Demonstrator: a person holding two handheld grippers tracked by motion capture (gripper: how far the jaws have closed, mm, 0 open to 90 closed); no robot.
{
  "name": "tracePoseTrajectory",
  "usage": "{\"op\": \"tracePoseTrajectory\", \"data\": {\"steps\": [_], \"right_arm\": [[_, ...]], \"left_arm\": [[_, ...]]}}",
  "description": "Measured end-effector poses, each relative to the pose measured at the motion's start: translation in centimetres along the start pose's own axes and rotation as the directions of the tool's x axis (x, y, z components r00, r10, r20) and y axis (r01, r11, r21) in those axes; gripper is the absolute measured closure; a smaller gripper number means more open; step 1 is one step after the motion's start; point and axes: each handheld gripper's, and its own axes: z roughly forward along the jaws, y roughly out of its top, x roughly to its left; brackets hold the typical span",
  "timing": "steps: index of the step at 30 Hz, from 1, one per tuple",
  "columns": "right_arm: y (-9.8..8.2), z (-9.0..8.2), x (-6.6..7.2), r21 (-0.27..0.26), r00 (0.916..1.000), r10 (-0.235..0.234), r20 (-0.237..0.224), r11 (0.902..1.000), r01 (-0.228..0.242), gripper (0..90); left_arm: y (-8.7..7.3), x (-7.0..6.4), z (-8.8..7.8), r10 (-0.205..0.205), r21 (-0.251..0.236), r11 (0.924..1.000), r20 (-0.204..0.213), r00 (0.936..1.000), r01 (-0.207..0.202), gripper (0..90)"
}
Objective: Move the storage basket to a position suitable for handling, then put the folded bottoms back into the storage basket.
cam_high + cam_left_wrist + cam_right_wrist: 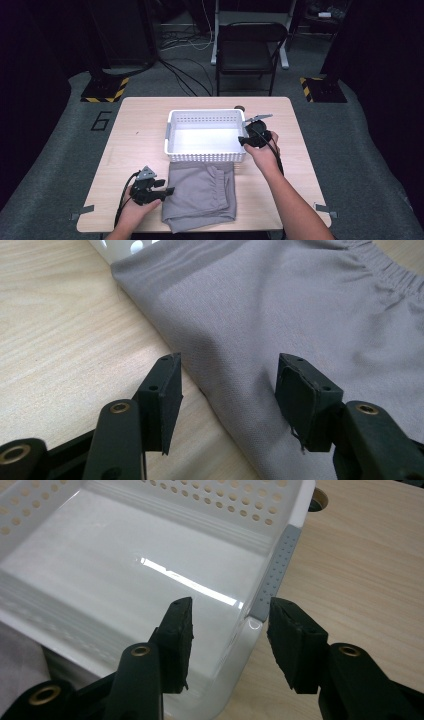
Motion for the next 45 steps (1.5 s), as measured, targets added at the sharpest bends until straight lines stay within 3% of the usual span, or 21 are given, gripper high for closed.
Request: {"op": "tracePoseTrajectory", "data": {"steps": [8,12,15,17,21,22,30,35,39,42,43,45], "right_arm": [[-1.4,-2.4,0.5,-0.009,0.9965,-0.033,-0.077,0.9995,0.032,57.5],[-2.1,-3.4,1.0,-0.021,0.9939,-0.018,-0.109,0.9997,0.015,56.7],[-2.9,-4.1,1.4,-0.029,0.9935,-0.027,-0.111,0.9993,0.023,54.4],[-3.4,-4.4,1.7,-0.026,0.9933,-0.036,-0.110,0.9991,0.034,52.9],[-4.5,-4.8,2.1,-0.034,0.9920,-0.033,-0.122,0.9990,0.029,48.9],[-4.6,-4.9,2.1,-0.042,0.9918,-0.049,-0.118,0.9981,0.045,48.3],[-6.5,-6.2,2.5,-0.068,0.9878,-0.050,-0.147,0.9969,0.040,43.4],[-8.3,-6.4,2.8,-0.071,0.9858,-0.010,-0.168,0.9975,-0.002,46.6],[-9.6,-6.3,3.3,-0.051,0.9781,0.007,-0.208,0.9985,-0.019,50.5],[-10.6,-5.9,4.0,-0.037,0.9781,0.008,-0.208,0.9992,-0.016,51.1],[-11.0,-5.7,4.3,-0.027,0.9794,0.003,-0.202,0.9996,-0.008,51.0],[-11.4,-5.5,4.8,-0.023,0.9836,-0.008,-0.180,0.9997,0.004,49.6]], "left_arm": [[0.2,0.0,-0.4,-0.025,-0.017,0.9995,0.001,0.9997,0.025,45.9],[0.2,0.1,-0.5,-0.043,-0.026,0.9987,0.001,0.9991,0.043,45.2],[0.2,0.1,-0.7,-0.026,-0.024,0.9994,0.005,0.9997,0.026,46.2],[0.2,0.0,-0.7,-0.052,-0.040,0.9978,0.015,0.9985,0.052,44.6],[0.1,-0.1,-0.7,-0.059,-0.057,0.9966,0.006,0.9982,0.059,42.3],[0.1,-0.1,-0.7,-0.059,-0.055,0.9968,0.003,0.9983,0.059,42.0],[0.3,-0.2,-0.9,-0.033,-0.027,0.9991,0.016,0.9993,0.034,46.3],[0.4,-0.4,-0.9,-0.025,-0.025,0.9994,0.017,0.9995,0.026,45.2],[0.3,-0.8,-1.0,-0.053,-0.038,0.9979,0.001,0.9986,0.053,44.0],[0.6,-1.0,-1.2,-0.062,-0.037,0.9974,0.000,0.9981,0.062,43.9],[0.8,-1.1,-1.3,-0.049,-0.027,0.9984,-0.008,0.9988,0.049,43.0],[1.0,-1.4,-1.2,-0.070,-0.041,0.9968,-0.015,0.9975,0.069,41.4]]}}
